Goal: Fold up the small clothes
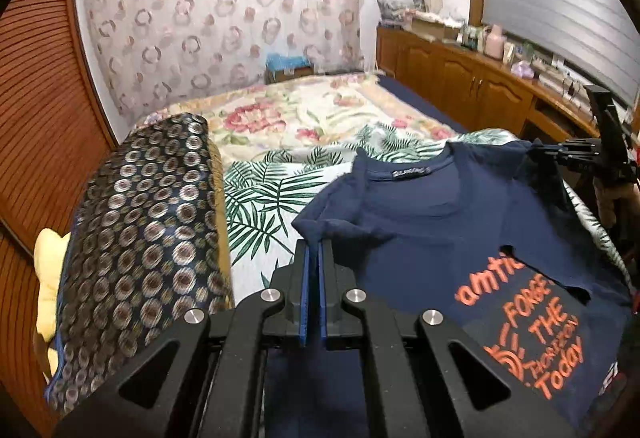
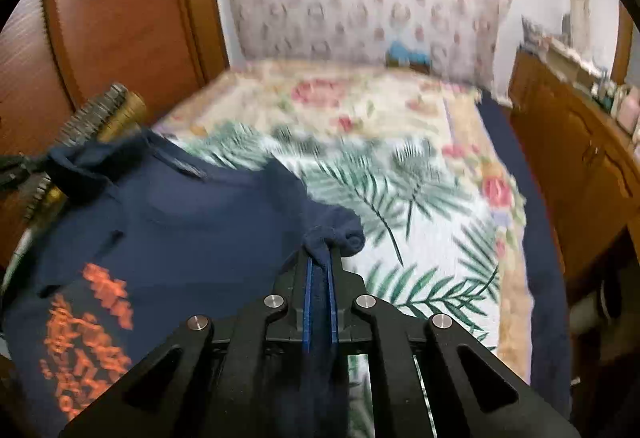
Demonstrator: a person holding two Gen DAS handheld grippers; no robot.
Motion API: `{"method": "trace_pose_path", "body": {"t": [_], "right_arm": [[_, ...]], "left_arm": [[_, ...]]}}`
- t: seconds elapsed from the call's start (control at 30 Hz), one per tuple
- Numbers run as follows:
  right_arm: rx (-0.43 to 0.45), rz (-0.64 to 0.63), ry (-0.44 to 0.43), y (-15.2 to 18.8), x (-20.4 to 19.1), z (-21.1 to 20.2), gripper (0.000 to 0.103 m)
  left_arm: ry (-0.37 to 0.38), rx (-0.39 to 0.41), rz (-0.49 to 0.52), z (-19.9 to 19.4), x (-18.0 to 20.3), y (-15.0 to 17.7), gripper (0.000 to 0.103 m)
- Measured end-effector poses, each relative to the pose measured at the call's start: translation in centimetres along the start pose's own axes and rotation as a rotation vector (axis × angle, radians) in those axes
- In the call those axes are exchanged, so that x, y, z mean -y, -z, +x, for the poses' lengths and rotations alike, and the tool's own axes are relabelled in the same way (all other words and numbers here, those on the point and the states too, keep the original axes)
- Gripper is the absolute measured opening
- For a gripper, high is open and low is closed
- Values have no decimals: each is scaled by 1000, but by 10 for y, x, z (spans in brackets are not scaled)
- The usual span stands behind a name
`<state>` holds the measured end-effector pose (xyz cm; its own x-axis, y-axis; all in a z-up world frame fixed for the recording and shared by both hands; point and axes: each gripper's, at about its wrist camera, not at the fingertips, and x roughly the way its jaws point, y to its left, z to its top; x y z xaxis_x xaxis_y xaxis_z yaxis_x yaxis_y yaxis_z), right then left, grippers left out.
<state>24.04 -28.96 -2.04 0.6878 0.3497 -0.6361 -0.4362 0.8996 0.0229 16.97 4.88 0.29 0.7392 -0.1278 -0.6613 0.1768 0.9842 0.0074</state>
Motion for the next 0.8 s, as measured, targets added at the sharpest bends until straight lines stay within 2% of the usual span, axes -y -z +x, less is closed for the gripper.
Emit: {"method": "trace_pose_path", "body": {"t": [0.13,0.27,0.6,0.8], "right_arm": [[94,-22,-7,5,-17,-51,6],[141,-44,-7,21,-30,-89,5],[162,-51,-15,73,-46,-146,5],[123,-56,-3,98,-56,-183,5]], "left_arm": [[2,46,-14,-30,-1,14,4],[-8,70,-12,-54,-1,32,4],[-8,107,-65,-97,-4,74,4],[0,110,-67,-124,-3,106,4]]}}
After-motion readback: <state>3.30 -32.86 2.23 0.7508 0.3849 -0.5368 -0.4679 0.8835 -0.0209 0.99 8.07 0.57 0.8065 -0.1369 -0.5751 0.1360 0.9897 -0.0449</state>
